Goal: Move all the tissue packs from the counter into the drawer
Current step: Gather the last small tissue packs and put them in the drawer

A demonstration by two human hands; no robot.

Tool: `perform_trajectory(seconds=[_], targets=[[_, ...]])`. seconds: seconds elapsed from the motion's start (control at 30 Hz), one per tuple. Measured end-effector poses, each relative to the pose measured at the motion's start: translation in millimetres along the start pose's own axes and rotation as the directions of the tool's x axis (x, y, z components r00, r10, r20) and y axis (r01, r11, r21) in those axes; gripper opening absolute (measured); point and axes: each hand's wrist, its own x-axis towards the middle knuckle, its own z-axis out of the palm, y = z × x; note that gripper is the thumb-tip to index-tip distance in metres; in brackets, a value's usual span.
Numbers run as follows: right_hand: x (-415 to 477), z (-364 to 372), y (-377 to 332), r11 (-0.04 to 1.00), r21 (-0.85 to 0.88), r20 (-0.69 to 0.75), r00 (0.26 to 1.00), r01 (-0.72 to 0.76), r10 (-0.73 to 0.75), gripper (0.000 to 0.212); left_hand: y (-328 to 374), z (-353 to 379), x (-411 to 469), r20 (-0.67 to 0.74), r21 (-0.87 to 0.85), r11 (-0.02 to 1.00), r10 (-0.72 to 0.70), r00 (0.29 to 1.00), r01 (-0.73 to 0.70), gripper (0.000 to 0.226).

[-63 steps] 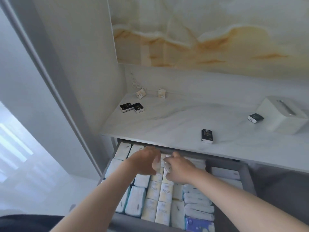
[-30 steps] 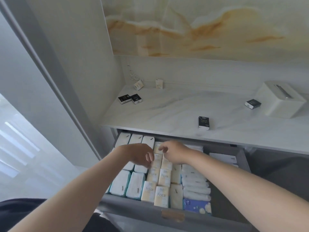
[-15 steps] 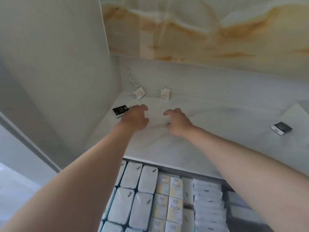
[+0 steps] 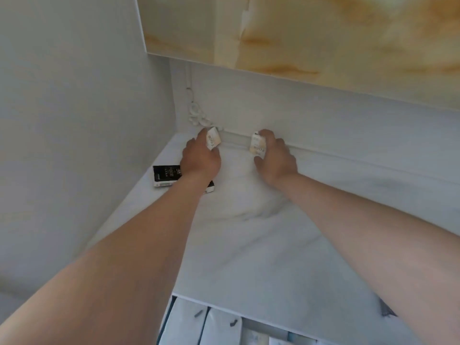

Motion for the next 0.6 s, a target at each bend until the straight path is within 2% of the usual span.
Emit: perform_trajectory(seconds=[0.13, 0.2, 0.3, 0.37, 0.47, 0.53, 0.6], targets=[[6.3, 2.6, -0.8, 0.999, -0.017, -0.057, 0.997, 0.046, -0.047, 0.044, 9.2, 10.0, 7.1, -0.043, 0.12, 0.99, -0.074, 0.996, 0.078, 0.037], [5.1, 1.2, 2.5, 0.996, 0.048, -0.032, 0.997, 0.07, -0.069, 0.04, 8.8, 11.3, 7.1, -0.093, 0.082, 0.992, -0.09, 0.992, 0.098, 0.031], [2.7, -8.1, 10.0, 0.975, 0.211, 0.029, 0.997, 0.065, -0.073, 0.038, 9.3, 9.2, 2.1, -0.181, -0.06, 0.998, -0.025, 0.983, 0.014, 0.014], [-2.1, -20.2, 14.1, 0.96, 0.277, 0.095, 0.992, 0.052, -0.081, 0.041, 12.4, 3.7, -1.8, -0.171, -0.092, 0.992, 0.069, 0.983, -0.086, 0.008], [-20.1, -38.4, 20.7, 0.949, 0.315, 0.296, 0.948, 0.018, -0.116, 0.052, 16.0, -4.9, -9.2, -0.012, -0.141, 0.971, 0.196, 0.981, -0.195, 0.019], [-33.8, -44.8, 26.8, 0.973, 0.229, 0.427, 0.894, 0.039, -0.137, 0.06, 18.3, -9.1, -16.6, 0.176, -0.158, 0.975, 0.181, 0.968, -0.154, 0.025], [-46.6, -50.4, 33.2, 0.992, 0.097, 0.517, 0.847, 0.084, -0.123, 0.069, 20.9, -10.7, -25.4, 0.383, -0.107, 0.99, 0.123, 0.916, -0.089, 0.031]])
